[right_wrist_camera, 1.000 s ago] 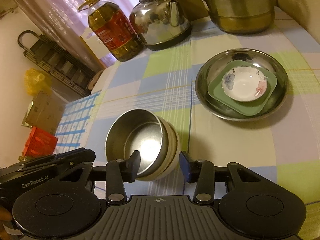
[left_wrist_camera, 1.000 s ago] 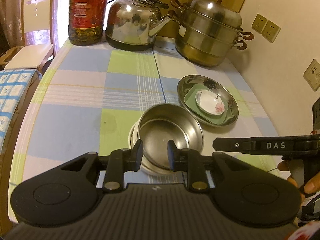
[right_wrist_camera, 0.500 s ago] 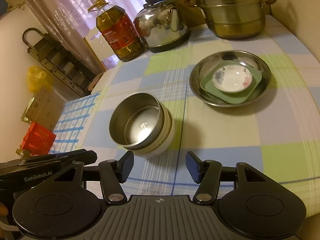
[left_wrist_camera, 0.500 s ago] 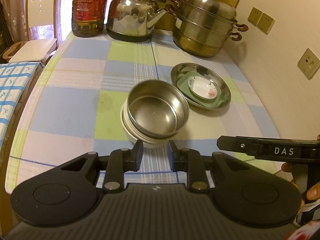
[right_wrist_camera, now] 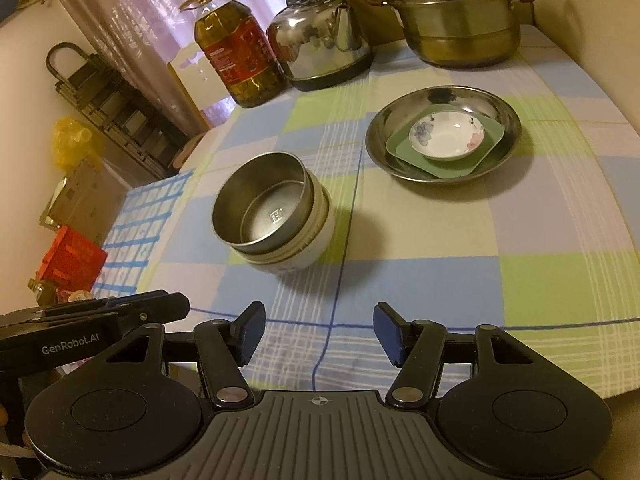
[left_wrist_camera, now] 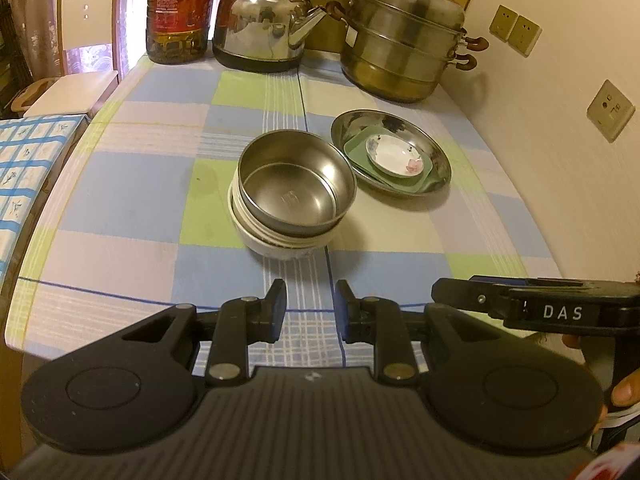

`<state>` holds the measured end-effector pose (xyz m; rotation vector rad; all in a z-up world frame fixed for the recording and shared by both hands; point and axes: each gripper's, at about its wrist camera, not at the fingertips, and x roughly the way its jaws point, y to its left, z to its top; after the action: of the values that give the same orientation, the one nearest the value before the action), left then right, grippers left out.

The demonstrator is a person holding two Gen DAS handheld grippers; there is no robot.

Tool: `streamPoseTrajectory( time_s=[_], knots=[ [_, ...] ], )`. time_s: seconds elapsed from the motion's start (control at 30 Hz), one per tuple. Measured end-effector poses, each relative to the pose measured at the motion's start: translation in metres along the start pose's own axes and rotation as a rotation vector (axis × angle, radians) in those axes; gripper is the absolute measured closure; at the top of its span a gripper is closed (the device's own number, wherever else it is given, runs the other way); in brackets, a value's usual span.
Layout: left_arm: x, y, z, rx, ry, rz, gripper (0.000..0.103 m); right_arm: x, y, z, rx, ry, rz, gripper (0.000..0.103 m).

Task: Organize plates and bowls
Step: 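Pull the right tool back from the stacked bowls, then move the right tool to the stacked bowls and grasp their rim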

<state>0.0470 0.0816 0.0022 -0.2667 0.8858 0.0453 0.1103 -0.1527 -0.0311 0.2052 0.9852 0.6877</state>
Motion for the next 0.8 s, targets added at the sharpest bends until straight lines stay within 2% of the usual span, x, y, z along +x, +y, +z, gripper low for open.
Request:
streamPoseTrajectory(
  time_s=[0.5, 0.8],
  knots=[
    [-0.008, -0.005, -0.014, -0.003, 0.006, 0.033, 0.080, -0.010, -0.006, -0.015, 0.003, 0.010, 0.007, 0.043],
    [-0.004, 0.000, -0.015, -0.005, 0.018, 0.043, 0.080, -0.004, -0.010, -0.013, 0.028, 0.010, 0.007, 0.043]
  ],
)
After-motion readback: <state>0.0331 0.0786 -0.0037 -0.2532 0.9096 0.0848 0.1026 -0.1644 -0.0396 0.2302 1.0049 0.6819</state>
